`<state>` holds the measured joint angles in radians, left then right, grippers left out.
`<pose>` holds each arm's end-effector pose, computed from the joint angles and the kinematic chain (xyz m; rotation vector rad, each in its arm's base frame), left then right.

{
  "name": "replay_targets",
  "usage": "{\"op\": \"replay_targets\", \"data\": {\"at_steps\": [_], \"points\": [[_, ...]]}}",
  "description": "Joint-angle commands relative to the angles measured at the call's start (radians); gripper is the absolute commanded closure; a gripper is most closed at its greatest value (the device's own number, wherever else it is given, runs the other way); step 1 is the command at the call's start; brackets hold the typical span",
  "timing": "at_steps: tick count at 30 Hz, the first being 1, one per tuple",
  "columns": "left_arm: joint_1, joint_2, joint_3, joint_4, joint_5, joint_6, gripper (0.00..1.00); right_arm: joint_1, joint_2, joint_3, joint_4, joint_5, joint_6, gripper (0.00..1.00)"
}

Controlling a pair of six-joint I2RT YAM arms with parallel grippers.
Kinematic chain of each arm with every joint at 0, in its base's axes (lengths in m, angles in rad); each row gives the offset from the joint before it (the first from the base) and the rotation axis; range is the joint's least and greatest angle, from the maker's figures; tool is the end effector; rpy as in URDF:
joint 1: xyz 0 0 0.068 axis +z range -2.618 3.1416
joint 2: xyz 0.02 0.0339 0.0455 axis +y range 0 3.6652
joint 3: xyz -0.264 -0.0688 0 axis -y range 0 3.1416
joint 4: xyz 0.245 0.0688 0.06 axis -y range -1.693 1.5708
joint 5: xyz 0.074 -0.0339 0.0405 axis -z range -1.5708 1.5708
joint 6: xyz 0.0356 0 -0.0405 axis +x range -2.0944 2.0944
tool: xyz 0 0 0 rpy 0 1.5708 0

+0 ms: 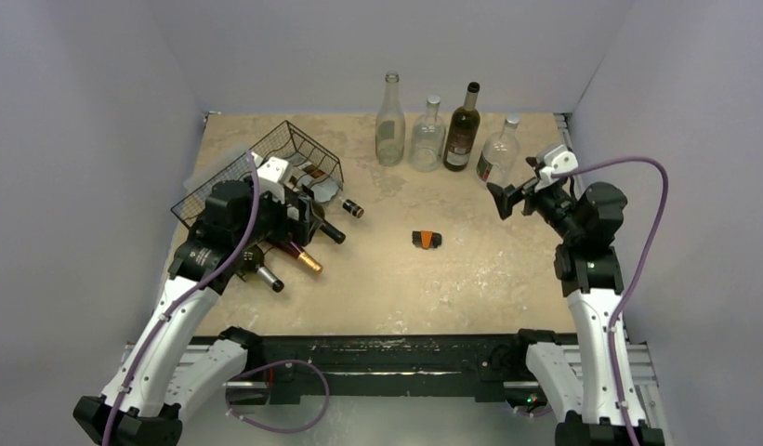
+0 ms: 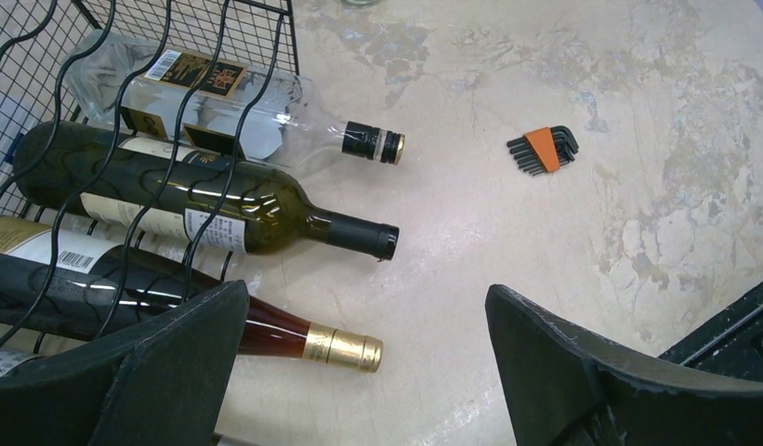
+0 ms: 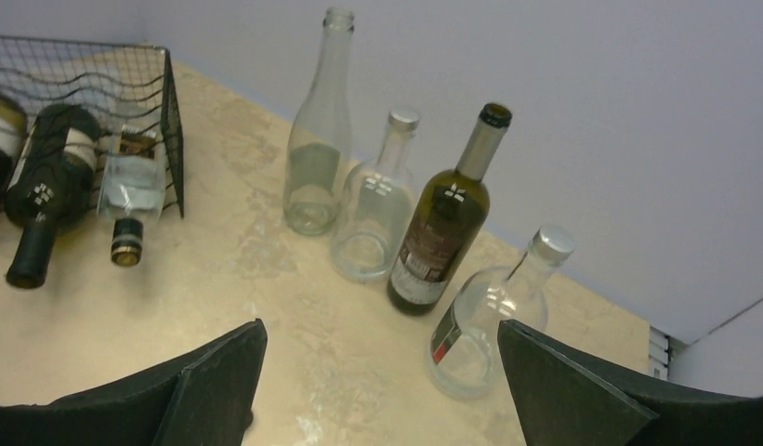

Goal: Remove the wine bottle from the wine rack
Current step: Place the wine bottle at the center of the board, then pick up the wine bottle from the wine rack.

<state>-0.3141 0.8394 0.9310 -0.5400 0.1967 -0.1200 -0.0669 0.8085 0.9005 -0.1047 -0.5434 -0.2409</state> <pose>0.1693 -0.0623 0.3449 0.3233 2.0164 -0.4723 0.1814 0.0063 0.3854 -0.5515 1.4858 0.1894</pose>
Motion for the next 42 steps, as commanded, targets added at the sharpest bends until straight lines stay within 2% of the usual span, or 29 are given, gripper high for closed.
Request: {"op": "replay_targets", "data": {"at_steps": [1, 6, 15, 19, 28, 36, 42], "points": [[0.009, 0.009, 0.003, 0.008, 0.038, -0.013, 0.00, -0.027, -0.077, -0.094, -0.044, -0.088, -0.051, 0.01], [0.009, 0.021, 0.004, 0.006, 0.058, -0.014, 0.00, -0.119, -0.120, -0.204, 0.012, -0.237, 0.002, 0.01], [0.009, 0.029, 0.005, -0.001, 0.064, 0.012, 0.00, -0.124, -0.170, -0.217, 0.005, -0.277, -0.025, 0.01], [0.009, 0.015, 0.006, 0.005, 0.064, 0.004, 0.04, -0.125, -0.192, -0.223, 0.016, -0.285, -0.016, 0.01], [0.009, -0.128, -0.070, 0.131, 0.108, -0.213, 0.03, -0.125, -0.211, -0.235, 0.033, -0.285, -0.013, 0.01], [0.009, -0.275, -0.107, 0.092, 0.078, -0.325, 0.03, -0.124, -0.210, -0.243, 0.045, -0.293, -0.004, 0.01], [0.009, -0.284, -0.125, 0.090, 0.055, -0.398, 0.01, -0.125, -0.205, -0.247, 0.046, -0.300, -0.008, 0.01]]}}
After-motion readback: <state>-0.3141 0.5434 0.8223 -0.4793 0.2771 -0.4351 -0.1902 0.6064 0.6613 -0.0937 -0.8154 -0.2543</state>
